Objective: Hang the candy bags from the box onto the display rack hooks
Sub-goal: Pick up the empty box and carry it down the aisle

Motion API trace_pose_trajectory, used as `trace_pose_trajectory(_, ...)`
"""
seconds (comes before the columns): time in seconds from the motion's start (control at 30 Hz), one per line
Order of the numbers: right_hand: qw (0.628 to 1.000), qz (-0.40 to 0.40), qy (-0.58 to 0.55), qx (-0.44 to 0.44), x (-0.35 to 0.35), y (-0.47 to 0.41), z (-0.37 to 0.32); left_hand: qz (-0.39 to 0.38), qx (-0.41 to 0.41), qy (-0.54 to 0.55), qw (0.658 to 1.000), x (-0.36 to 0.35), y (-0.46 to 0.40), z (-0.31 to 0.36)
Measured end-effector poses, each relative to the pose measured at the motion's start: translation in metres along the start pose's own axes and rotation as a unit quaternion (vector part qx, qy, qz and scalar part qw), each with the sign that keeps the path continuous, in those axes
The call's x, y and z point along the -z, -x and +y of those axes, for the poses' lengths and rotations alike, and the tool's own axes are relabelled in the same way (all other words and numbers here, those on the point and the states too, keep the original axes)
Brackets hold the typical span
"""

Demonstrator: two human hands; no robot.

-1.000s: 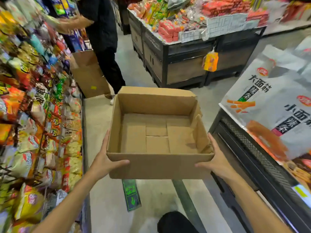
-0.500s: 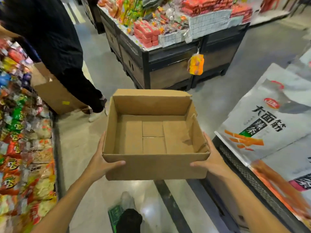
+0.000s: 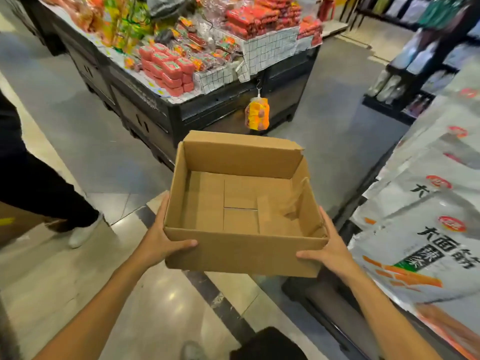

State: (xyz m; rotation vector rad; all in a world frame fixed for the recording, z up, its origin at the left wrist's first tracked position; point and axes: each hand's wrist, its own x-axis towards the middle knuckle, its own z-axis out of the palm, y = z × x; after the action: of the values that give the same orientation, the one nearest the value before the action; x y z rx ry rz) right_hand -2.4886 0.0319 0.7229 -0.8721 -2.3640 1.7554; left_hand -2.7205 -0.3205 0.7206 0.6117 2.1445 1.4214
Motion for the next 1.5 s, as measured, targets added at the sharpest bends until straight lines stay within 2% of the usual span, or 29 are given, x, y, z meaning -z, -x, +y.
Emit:
trace_pose_trajectory(0.33,0.993,0.102,-0.050,-0.030,0.049,-0.149,-0.010,-0.096,-0.048,-0.005,0.994,-0.009,-0.235,0.031)
trace_pose_trajectory(0.6,0.987,0.117,-0.099,-0.056,0.107,-0.278,-0.023,-0.130,-0.046,-0.044,0.989,-0.025,-0.401,0.071)
trace_pose_trajectory(0.9,0.981,0.166,-0.072,-0.064,0.165,-0.391,-0.033,-0.208,-0.050,-0.032,0.976,-0.070,-0.586,0.096)
trace_pose_trajectory(1.27,0.947,0.291,-0.082,-0.105,0.222,-0.510,-0.067,-0.323,-0.091,-0.020,0.942,-0.130,-0.824,0.150)
trace_pose_trajectory(1.5,0.918,0.352,-0.123,-0.132,0.269,-0.566,-0.057,-0.346,-0.116,-0.017,0.931,-0.200,-0.918,0.182)
